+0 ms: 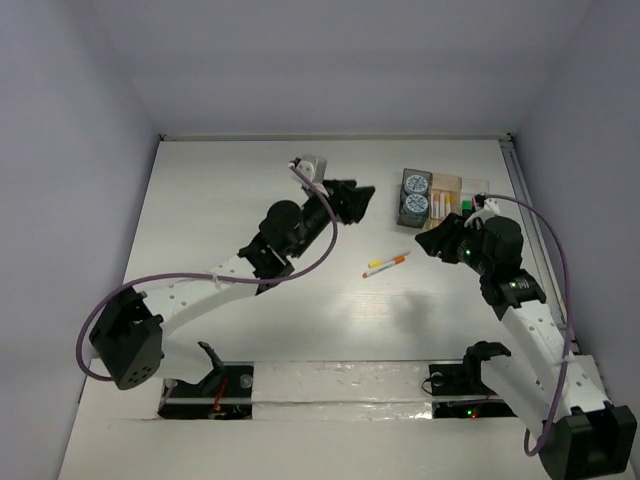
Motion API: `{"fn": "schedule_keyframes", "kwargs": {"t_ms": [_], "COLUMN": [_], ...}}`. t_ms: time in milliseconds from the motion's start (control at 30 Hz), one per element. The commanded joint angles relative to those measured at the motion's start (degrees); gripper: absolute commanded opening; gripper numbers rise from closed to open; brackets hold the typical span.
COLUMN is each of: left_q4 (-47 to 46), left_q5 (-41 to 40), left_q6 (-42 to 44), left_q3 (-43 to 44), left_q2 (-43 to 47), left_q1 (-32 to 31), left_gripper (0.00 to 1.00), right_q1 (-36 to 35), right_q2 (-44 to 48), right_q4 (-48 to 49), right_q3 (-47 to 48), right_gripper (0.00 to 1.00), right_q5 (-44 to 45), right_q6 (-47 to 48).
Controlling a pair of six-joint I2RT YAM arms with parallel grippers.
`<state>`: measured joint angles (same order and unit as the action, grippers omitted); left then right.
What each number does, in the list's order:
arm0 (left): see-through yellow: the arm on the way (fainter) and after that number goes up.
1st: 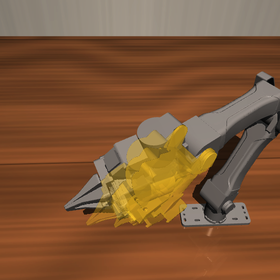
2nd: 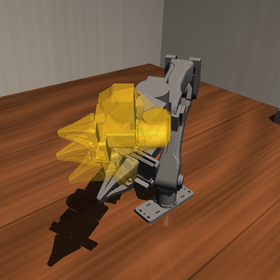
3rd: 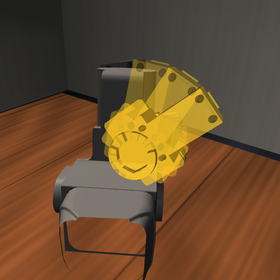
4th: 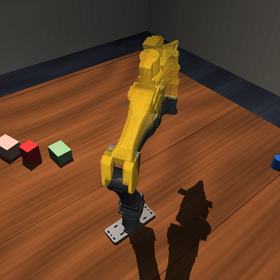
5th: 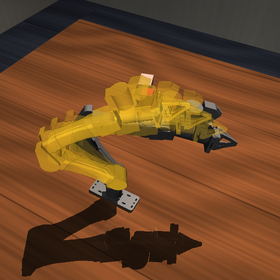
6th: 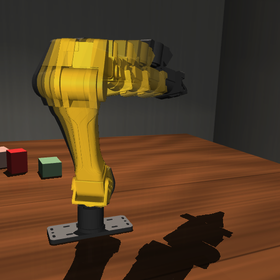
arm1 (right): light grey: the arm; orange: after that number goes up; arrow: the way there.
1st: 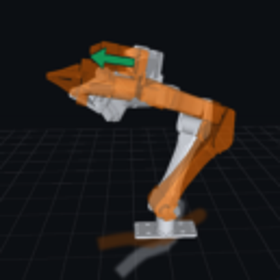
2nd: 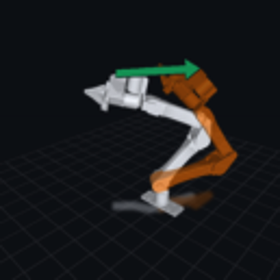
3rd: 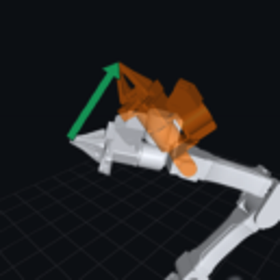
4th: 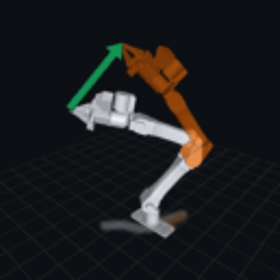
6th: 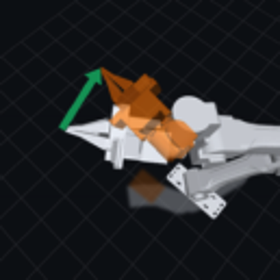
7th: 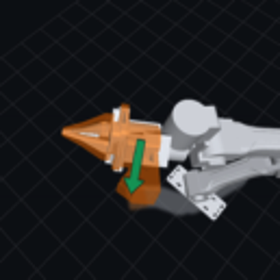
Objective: Sort the stationery into containers
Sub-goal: Pick up the pen from the center of the board.
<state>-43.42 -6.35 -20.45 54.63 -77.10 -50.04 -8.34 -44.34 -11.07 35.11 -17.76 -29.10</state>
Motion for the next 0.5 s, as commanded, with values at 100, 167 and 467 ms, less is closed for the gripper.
{"fn": "schedule_keyframes", "kwargs": {"t_ms": [100, 167, 467], "left_q4": [4.9, 7.3, 8.9], "left_q5": [-3.4, -3.8, -2.0], "left_q6": [-2.8, -2.8, -3.8], "left_q3": [-12.6, -15.6, -26.7], "left_q2": [9.2, 11.3, 15.9], "left_q1": [-2.1, -2.1, -3.1], "left_gripper": [0.48, 0.48, 0.49], "right_q1": [-1.5, -3.4, -6.3], "right_q2": [-6.4, -10.1, -25.9], "right_q4": [3.0, 3.7, 6.9], "right_q3": [-2.2, -2.5, 1.4], "right_gripper": [0.57, 0.57, 0.57], "right_q5": [-0.5, 0.4, 9.3], "right_q6": [-2.1, -3.0, -2.5]}}
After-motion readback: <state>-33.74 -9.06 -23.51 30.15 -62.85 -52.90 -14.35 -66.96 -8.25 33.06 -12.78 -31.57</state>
